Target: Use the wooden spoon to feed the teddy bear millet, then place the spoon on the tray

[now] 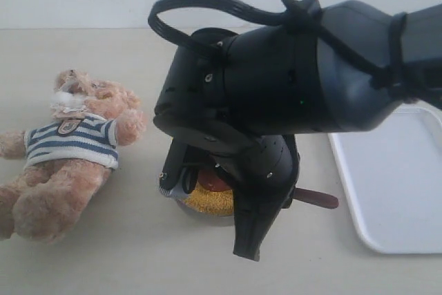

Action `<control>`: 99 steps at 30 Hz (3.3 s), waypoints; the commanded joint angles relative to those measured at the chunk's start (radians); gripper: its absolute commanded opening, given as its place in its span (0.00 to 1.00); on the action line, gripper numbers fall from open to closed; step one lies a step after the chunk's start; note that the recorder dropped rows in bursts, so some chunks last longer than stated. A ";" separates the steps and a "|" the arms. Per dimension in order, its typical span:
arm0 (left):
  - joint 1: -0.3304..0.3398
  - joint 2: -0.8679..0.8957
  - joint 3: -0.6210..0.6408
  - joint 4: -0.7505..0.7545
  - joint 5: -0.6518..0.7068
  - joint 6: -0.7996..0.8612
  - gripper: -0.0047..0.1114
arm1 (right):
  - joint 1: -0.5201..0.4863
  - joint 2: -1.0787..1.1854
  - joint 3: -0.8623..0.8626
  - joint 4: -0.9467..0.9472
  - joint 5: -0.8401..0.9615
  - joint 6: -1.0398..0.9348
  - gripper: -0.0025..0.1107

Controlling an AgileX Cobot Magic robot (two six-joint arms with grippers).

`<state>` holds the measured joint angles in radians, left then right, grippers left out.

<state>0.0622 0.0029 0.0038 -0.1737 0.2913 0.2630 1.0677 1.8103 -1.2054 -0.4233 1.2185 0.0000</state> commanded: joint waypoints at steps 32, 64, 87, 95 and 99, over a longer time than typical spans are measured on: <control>-0.004 -0.003 -0.004 0.001 0.000 -0.002 0.07 | -0.002 -0.008 0.031 -0.020 0.003 0.034 0.02; -0.004 -0.003 -0.004 0.001 0.000 -0.002 0.07 | -0.002 -0.008 0.031 0.046 0.003 0.010 0.02; -0.004 -0.003 -0.004 0.001 0.000 -0.002 0.07 | -0.002 -0.008 0.027 0.046 0.003 0.016 0.02; -0.004 -0.003 -0.004 0.001 0.000 -0.002 0.07 | -0.002 -0.008 0.025 0.046 0.003 0.016 0.02; -0.004 -0.003 -0.004 0.001 0.000 -0.002 0.07 | -0.002 -0.008 -0.018 0.053 0.003 0.020 0.02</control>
<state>0.0622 0.0029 0.0038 -0.1737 0.2913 0.2630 1.0677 1.8103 -1.1886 -0.3803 1.2211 0.0181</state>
